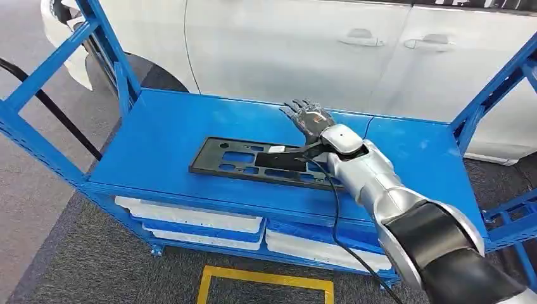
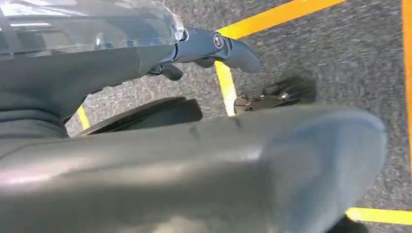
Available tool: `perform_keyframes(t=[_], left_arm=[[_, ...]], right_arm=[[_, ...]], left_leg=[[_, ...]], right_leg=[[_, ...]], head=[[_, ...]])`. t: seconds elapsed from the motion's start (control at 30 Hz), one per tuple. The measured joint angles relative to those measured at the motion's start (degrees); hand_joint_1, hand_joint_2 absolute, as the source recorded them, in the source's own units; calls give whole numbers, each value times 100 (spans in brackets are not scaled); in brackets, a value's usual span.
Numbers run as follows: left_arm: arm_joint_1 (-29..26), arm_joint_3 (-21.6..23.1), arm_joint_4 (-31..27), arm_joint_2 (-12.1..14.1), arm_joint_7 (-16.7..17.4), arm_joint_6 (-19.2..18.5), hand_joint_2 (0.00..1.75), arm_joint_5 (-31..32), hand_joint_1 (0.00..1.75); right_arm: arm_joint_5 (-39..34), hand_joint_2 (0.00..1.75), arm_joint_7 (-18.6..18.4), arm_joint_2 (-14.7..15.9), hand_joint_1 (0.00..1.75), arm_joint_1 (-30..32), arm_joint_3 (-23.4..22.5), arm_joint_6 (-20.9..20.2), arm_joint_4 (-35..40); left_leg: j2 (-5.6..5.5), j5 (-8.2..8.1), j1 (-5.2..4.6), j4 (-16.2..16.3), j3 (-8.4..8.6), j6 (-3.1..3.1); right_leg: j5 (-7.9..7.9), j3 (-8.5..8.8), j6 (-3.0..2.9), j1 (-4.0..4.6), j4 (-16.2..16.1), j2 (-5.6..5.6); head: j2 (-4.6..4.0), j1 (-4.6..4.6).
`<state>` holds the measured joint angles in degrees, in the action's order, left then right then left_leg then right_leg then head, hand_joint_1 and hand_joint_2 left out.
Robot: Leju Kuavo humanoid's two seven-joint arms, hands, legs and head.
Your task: Take the parts from the cabinet and place them on the table.
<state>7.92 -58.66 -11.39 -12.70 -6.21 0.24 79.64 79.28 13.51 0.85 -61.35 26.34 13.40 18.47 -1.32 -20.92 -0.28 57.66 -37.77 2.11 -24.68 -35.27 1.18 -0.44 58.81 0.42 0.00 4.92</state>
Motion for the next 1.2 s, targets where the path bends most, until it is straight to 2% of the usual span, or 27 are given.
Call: perform_keyframes(t=[0.03, 0.13, 0.17, 0.2, 0.23, 0.3, 0.33, 0.37, 0.4, 0.47, 0.5, 0.53, 0.57, 0.6, 0.63, 0.7, 0.73, 0.8, 0.83, 0.87, 0.9, 0.93, 0.97, 1.0, 1.03, 1.13, 1.2], left_arm=[[12, 0, 0, 0, 0, 0, 0, 2, 0], [12, 0, 0, 9, 13, 4, 0, 13, 0], [18, 0, 0, 20, 13, 18, 0, 13, 0], [21, 2, 0, 28, 11, 26, 0, 11, 0], [17, 0, 0, 31, 13, 28, 0, 11, 0], [22, 0, 0, 30, 9, 28, 0, 7, 0], [24, 0, 0, 30, 7, 28, 0, 7, 0], [20, 0, 0, 30, 7, 28, 0, 7, 0], [18, 0, 0, 30, 7, 28, 0, 7, 0], [27, 0, 0, 30, 0, 31, 0, 5, 0], [35, 0, 0, 30, -2, 33, 0, 2, 0], [43, 2, 7, 22, -6, 31, 0, 0, 0], [48, 0, 7, 20, -7, 33, 0, -2, 0], [40, 0, 7, 22, -7, 33, 0, -4, 0], [33, 0, 7, 22, -7, 37, 0, -13, 0], [36, -2, 9, 20, -11, 59, 0, -48, 0], [41, -2, 9, 22, -24, 66, 0, -63, 0], [36, -11, 9, 20, -26, 63, 0, -107, 0], [23, -13, 9, 22, -26, 59, 0, -114, 0], [4, -18, 9, 22, -26, 52, 0, -122, 0], [-14, -24, 9, 22, -26, 50, 0, -127, 0], [-35, -28, 9, 24, -33, 44, 0, -144, 0], [-52, -33, 9, 22, -42, 44, 0, -155, 0], [-68, -35, 9, 22, -44, 39, 0, -159, 0], [-70, -37, 15, 15, -44, 33, 0, -162, 0], [-78, -44, 15, 17, -44, 28, 0, -166, 0], [-80, -48, 15, 24, -46, 26, 0, -181, 0]], right_arm=[[-86, 0, 11, 9, 0, -17, -13, 15, 0], [-215, 0, 105, 24, 0, -58, -59, 35, 15], [-215, 0, 114, 31, 0, -108, -59, 33, 35], [-221, 0, 131, 46, 0, -166, -61, 29, 59], [-232, 0, 149, 46, 0, -231, -64, 24, 61], [-297, 0, 234, 42, 0, -317, -64, 28, 63], [-342, 0, 267, 37, 0, -339, -68, 33, 63], [-374, 0, 291, 22, 0, -356, -74, 37, 68], [-410, 0, 293, 2, 0, -372, -83, 44, 83], [-460, 0, 293, -39, 0, -440, -87, 87, 131], [-466, 0, 293, -50, 0, -486, -90, 96, 151], [-477, 0, 293, -59, 0, -538, -92, 107, 160], [-499, 0, 293, -68, 0, -561, -96, 120, 162], [-538, 0, 306, -90, 0, -564, -101, 151, 177], [-573, 0, 334, -98, 0, -568, -105, 192, 192], [-613, 0, 393, -122, 0, -586, -109, 203, 243], [-641, 0, 437, -125, 0, -625, -112, 190, 265], [-735, 0, 572, -144, 0, -649, -112, 88, 382], [-805, 0, 630, -133, 0, -637, -112, 0, 464], [-897, 0, 704, -96, 0, -605, -112, -72, 588], [-1013, 0, 776, -37, 0, -556, -109, -153, 781], [-1153, 0, 824, 55, 0, -507, -98, -249, 1063], [-1244, 0, 826, 142, 0, -490, -88, -321, 1295], [-1286, 0, 826, 199, 0, -487, -81, -352, 1450], [-1317, 0, 826, 241, 0, -486, -77, -369, 1572], [-1356, 0, 826, 304, 0, -396, -57, -422, 1887], [-1459, 0, 864, 367, 0, -348, -53, -398, 2044]], left_leg=[[-1, -15, -32, 26, -11, -29], [10, -17, -12, 1, 5, -99], [5, -53, -46, 25, -20, -129], [34, -166, -35, 152, -54, -171], [40, -355, -16, 457, -164, -196], [52, -792, 42, 1419, -582, -257], [61, -909, 63, 1812, -762, -288], [73, -868, 90, 1896, -806, -314], [88, -711, 110, 1681, -695, -330], [104, -214, 149, 655, -151, -340], [116, -116, 159, 159, 78, -336], [110, -211, 113, 82, 162, -306], [98, -202, 112, 106, 139, -253], [91, -208, 110, 107, 132, -229], [85, -214, 86, 112, 129, -187], [89, -181, 124, 38, 175, -104], [93, -185, 121, 33, 178, -77], [100, -197, 111, 37, 176, -53], [100, -203, 103, 41, 176, -43], [97, -208, 98, 48, 178, -37], [91, -215, 96, 55, 185, -32], [73, -226, 88, 65, 196, -27], [58, -240, 81, 71, 215, -35], [47, -252, 76, 72, 225, -49], [45, -260, 40, 82, 216, -74], [54, -247, 62, 60, 206, -158], [70, -305, 55, 101, 192, -219]], right_leg=[[-29, 47, -36, 36, -90, -9], [-41, 42, -96, 59, -79, 4], [0, 93, -150, -34, -154, -12], [0, 119, -170, -24, -177, -27], [-5, 132, -201, -30, -176, -41], [-16, 154, -217, -27, -174, -43], [-23, 161, -215, -27, -168, -43], [-36, 177, -208, -29, -166, -43], [-52, 197, -196, -34, -161, -40], [-106, 247, -148, -51, -128, -31], [-145, 262, -115, -54, -103, -33], [-166, 233, -76, -18, -75, -25], [-155, 229, -50, -20, -85, -27], [-161, 236, -23, -11, -93, -30], [-159, 247, 15, -34, -110, -37], [-245, 240, 79, -58, -42, -38], [-437, 104, 87, -57, 240, -38], [-868, -361, 113, -51, 1194, -36], [-983, -583, 120, -51, 1614, -37], [-956, -694, 118, -51, 1770, -37], [-805, -666, 107, -51, 1648, -37], [-523, -500, 84, -48, 1243, -37], [-218, -251, 49, -41, 689, -37], [30, -20, -7, -23, 154, -39], [-35, 65, -46, 19, -14, -40], [-18, 37, -69, 41, -63, -26], [39, 94, -138, -37, -157, -43]], head=[[0, 0], [0, 0], [0, 2], [0, 0], [0, 0], [0, 0], [0, 0], [0, 0], [0, 0], [0, 0], [0, 0], [0, 0], [0, 2], [0, 0], [0, 0], [0, 0], [0, 0], [0, 0], [0, 0], [0, 0], [0, 0], [0, 0], [0, 0], [0, 0], [0, 0], [0, 0], [0, 0]])
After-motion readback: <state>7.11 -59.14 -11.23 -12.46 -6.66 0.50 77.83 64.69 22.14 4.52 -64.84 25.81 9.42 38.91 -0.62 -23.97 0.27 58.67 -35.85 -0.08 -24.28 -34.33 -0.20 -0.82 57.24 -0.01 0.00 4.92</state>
